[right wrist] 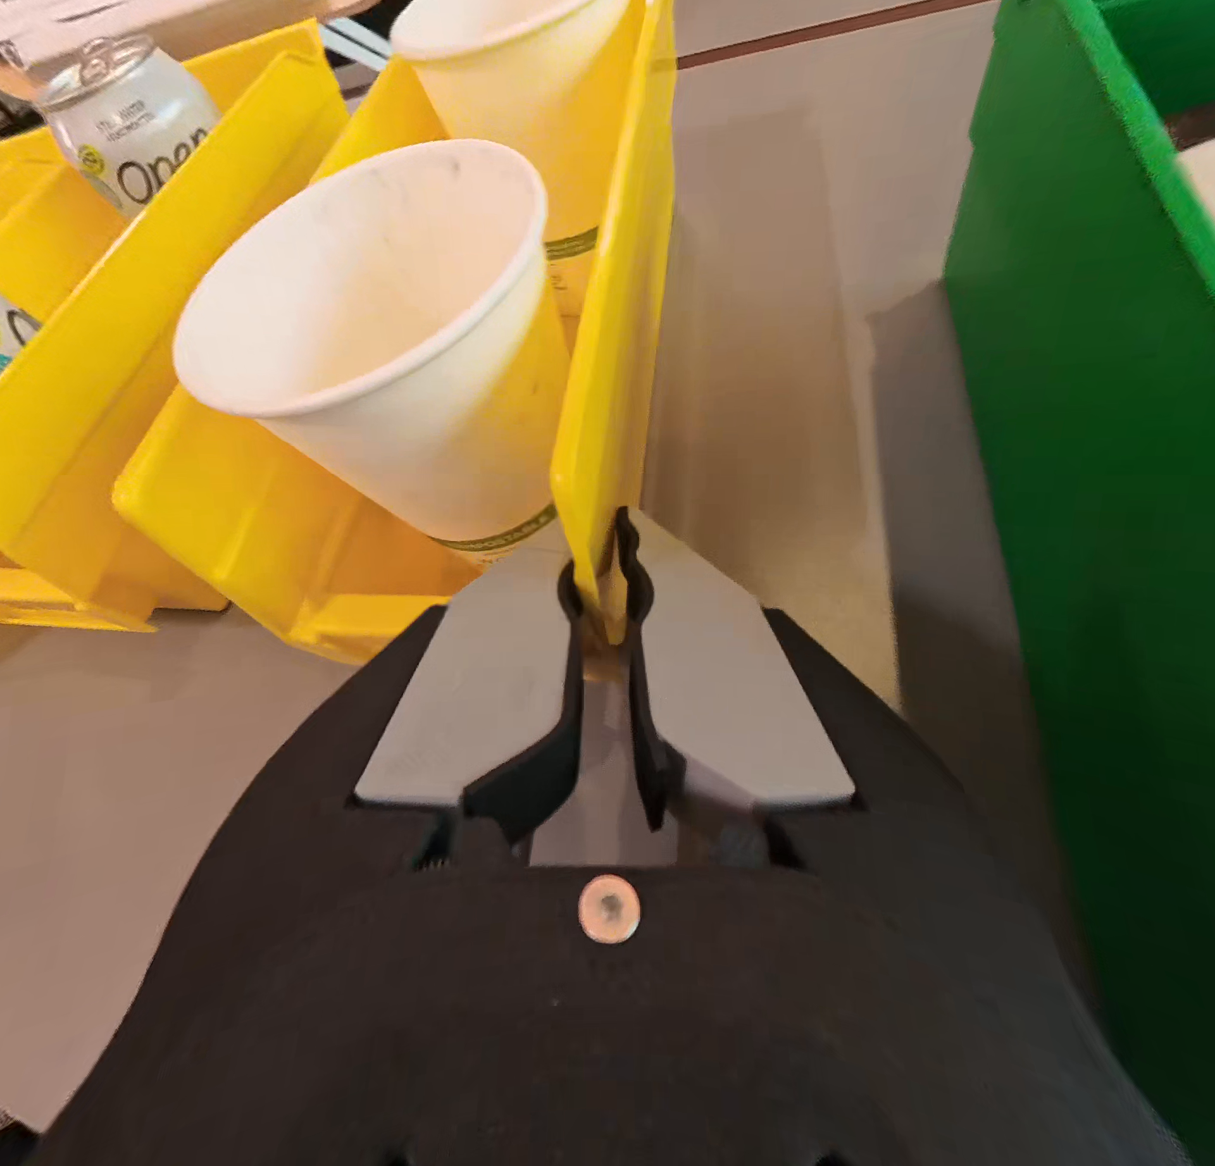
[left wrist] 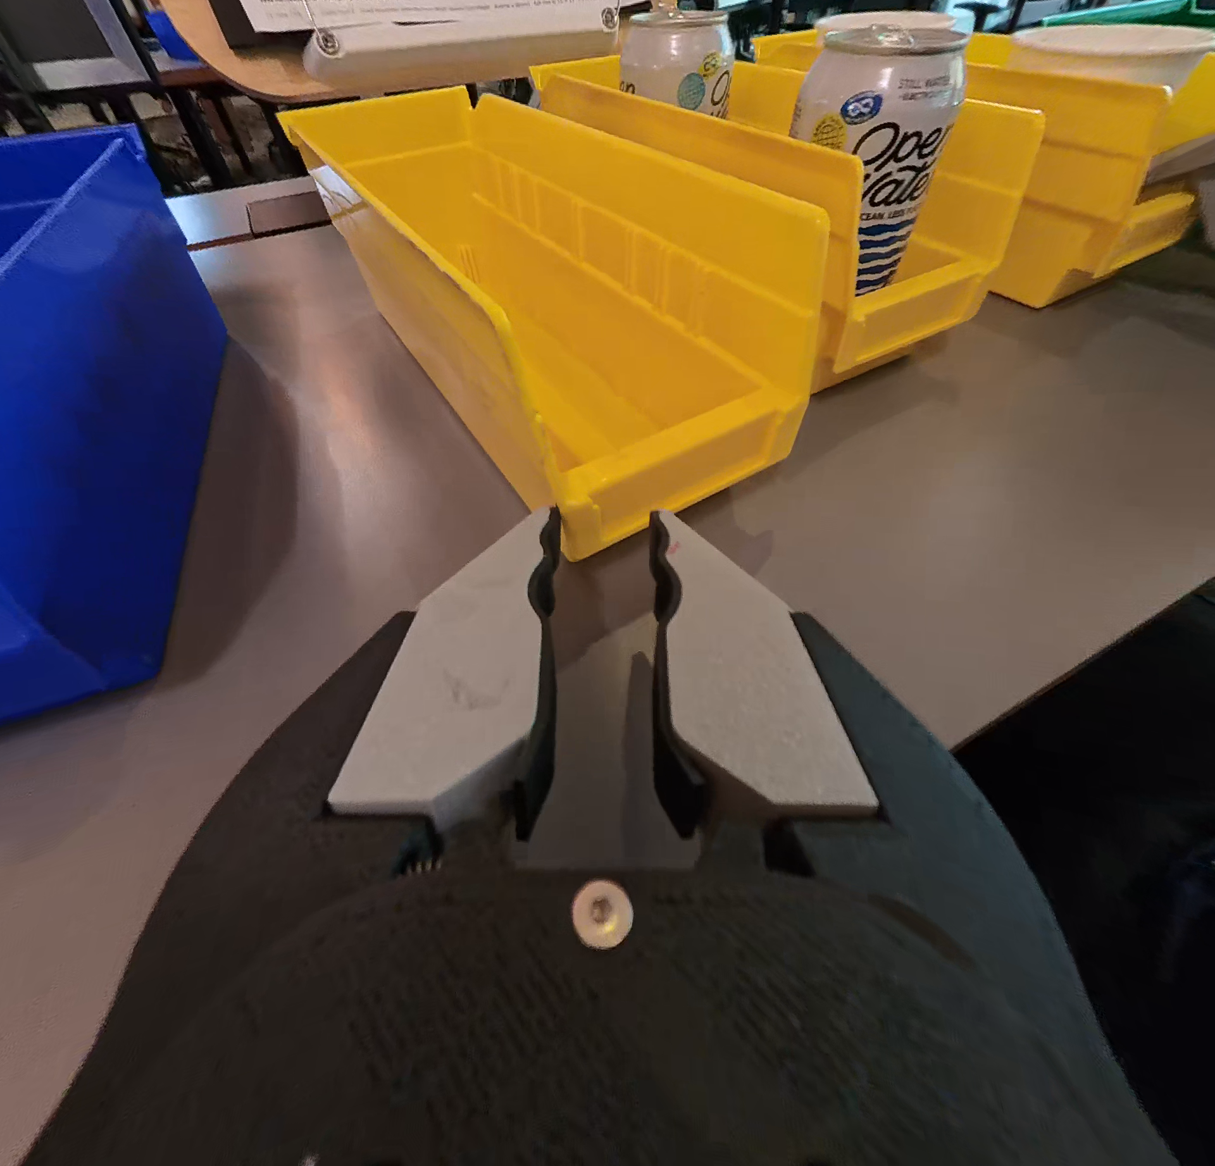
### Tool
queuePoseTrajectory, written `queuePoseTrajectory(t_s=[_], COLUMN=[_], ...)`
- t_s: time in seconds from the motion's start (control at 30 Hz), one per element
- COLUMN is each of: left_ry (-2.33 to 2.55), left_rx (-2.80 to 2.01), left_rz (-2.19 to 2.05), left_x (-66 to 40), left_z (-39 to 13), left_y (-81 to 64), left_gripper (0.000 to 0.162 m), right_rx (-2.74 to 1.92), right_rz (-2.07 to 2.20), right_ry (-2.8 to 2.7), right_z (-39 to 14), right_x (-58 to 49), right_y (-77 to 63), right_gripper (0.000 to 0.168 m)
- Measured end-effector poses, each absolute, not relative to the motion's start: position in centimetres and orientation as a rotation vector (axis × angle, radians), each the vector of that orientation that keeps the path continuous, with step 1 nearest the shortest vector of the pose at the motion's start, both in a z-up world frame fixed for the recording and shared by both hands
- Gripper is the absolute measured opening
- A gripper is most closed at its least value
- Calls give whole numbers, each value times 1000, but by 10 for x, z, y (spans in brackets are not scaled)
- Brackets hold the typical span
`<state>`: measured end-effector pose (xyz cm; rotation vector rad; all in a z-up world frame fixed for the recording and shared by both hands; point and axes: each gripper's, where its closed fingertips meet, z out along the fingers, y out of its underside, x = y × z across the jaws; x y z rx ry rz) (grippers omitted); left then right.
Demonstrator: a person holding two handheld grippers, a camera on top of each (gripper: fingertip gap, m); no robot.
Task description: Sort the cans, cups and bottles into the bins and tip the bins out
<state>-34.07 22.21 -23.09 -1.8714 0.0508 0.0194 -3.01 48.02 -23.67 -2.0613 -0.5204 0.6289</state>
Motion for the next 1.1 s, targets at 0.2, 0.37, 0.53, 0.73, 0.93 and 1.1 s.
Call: queuePoseTrajectory(t_s=[0.2,0.37,0.53,0.73,0.93,1.1], left_ry=[87,83,90,88,97,96], left_rx=[-1887,-1885,-1885,-1883,-1882,-1878], left_rz=[54,41,58,53,63,51], left_x=[-338,-338,-338,-337,-337,-337], left_z=[-234,-234,-234,-234,-234,-234], left_y=[222,222,222,222,221,221], left_gripper=[24,23,22,22,22,21], right_rx=[-2051,-2043,-2058,-2011,-1910,-1837], right_rz=[572,573,676,846,789,617], right_ry=[-524,-531,-533,-527,-571,-539], right_z=[-237,-235,-226,-189,-118,-67], right_x=[-18,-11,-4,2,37,94], right_y=[481,475,463,448,442,456], right_gripper=[0,0,0,1,1,0])
